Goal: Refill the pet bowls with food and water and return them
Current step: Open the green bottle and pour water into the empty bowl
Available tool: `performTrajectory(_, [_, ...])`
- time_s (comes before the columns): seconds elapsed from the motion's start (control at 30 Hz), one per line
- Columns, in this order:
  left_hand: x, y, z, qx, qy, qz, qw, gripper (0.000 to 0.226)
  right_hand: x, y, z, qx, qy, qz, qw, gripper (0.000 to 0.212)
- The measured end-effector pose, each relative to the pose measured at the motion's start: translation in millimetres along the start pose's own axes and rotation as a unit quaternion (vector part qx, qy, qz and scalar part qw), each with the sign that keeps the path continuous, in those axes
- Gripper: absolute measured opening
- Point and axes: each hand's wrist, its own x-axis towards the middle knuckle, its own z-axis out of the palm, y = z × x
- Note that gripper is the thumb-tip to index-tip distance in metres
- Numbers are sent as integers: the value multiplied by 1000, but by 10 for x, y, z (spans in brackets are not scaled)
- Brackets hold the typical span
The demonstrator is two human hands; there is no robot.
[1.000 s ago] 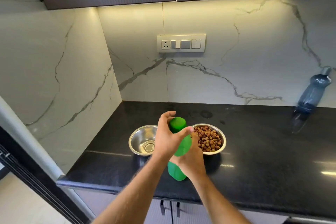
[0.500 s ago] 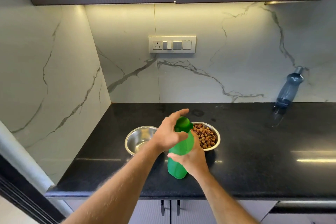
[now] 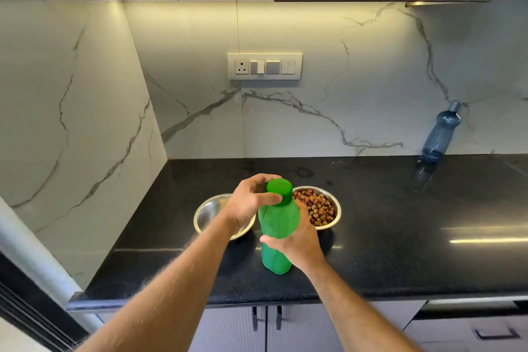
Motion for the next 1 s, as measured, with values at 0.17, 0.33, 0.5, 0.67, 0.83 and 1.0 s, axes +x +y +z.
performTrajectory(0.17, [34,-6,101,73,14,40,996,50,38,8,-19,-10,-15,19,1000,101])
performTrajectory(0.33, [79,69,105,131,37,18,991,58,89,34,-60,-4,-33,26,999,101])
performTrajectory(0.5, [89,73,80,193,6,72,979,61,106,71,-53,15,-35,27,999,101])
performTrajectory(0.67, [113,37,-12,130,23,22,991,50,115,129,-36,28,-35,27,999,100])
performTrajectory(0.83, [139,43,-38,169,-7,53,984,67,124,135,-34,37,-39,29,998,100])
performTrajectory(1.0, [83,59,68,228,64,12,971,70,106,102,-47,35,-39,25,998,103])
